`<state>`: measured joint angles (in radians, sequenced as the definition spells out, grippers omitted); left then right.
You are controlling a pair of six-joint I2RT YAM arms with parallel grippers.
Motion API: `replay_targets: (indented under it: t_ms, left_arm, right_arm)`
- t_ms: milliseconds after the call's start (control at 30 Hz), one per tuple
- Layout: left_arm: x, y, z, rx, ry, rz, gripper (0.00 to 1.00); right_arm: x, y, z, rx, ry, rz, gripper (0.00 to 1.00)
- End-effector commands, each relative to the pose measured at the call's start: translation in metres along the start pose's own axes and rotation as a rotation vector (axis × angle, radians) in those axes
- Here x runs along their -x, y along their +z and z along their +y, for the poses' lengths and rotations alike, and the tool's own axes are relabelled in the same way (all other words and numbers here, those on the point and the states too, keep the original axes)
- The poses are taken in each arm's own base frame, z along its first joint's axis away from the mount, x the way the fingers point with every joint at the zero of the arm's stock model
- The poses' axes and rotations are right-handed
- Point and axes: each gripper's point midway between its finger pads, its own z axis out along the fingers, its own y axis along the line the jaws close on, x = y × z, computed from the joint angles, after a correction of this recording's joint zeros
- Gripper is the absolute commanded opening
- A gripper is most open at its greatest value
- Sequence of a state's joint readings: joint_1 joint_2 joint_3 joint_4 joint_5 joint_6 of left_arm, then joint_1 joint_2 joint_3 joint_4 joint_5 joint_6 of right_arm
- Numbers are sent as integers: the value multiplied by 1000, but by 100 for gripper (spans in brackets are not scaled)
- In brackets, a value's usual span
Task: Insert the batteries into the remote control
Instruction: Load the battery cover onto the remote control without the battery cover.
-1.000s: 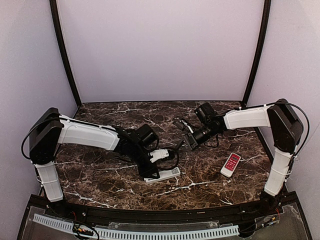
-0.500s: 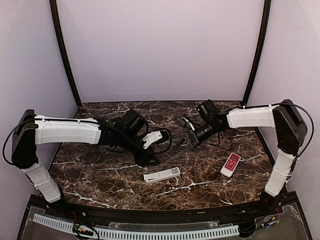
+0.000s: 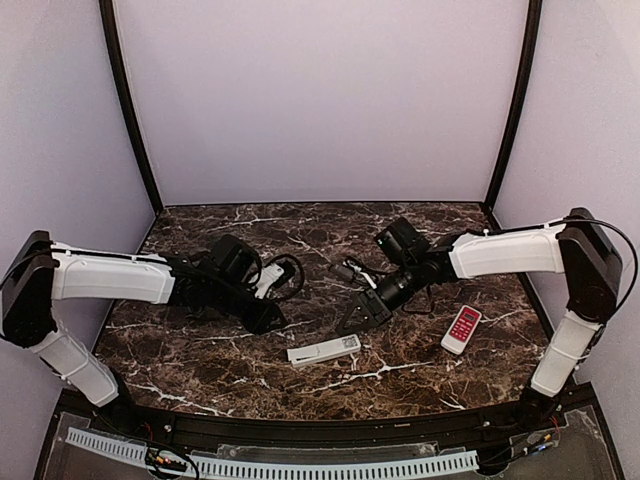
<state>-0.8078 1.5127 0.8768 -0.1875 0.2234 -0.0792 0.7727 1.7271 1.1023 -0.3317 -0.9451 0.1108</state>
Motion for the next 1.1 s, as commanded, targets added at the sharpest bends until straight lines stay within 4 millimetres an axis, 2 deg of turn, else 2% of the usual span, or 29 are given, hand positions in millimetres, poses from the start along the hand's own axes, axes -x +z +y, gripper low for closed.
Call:
replay_targets:
  t_ms: [0, 100, 300, 533, 833, 1067]
  left_arm:
    - [-1, 7, 15, 80, -17, 24, 28]
    - [-7, 12, 21, 105, -4, 59, 26]
    - [-15, 20, 12, 70, 32, 92, 25]
    - [-27, 27, 2, 37, 39, 107, 24]
    - [-37, 33, -1, 2, 5, 92, 24]
    - [-37, 32, -1, 2, 3, 68, 24]
  right_arm:
    - [-8, 11, 21, 52, -32, -2, 15]
    - [-14, 18, 20, 62, 0, -7, 11]
    - [-12, 25, 7, 36, 60, -48, 6]
    - [1, 39, -4, 28, 125, -67, 5]
    - [-8, 61, -15, 44, 209, -29, 4]
    - [-8, 71, -25, 30, 255, -39, 4]
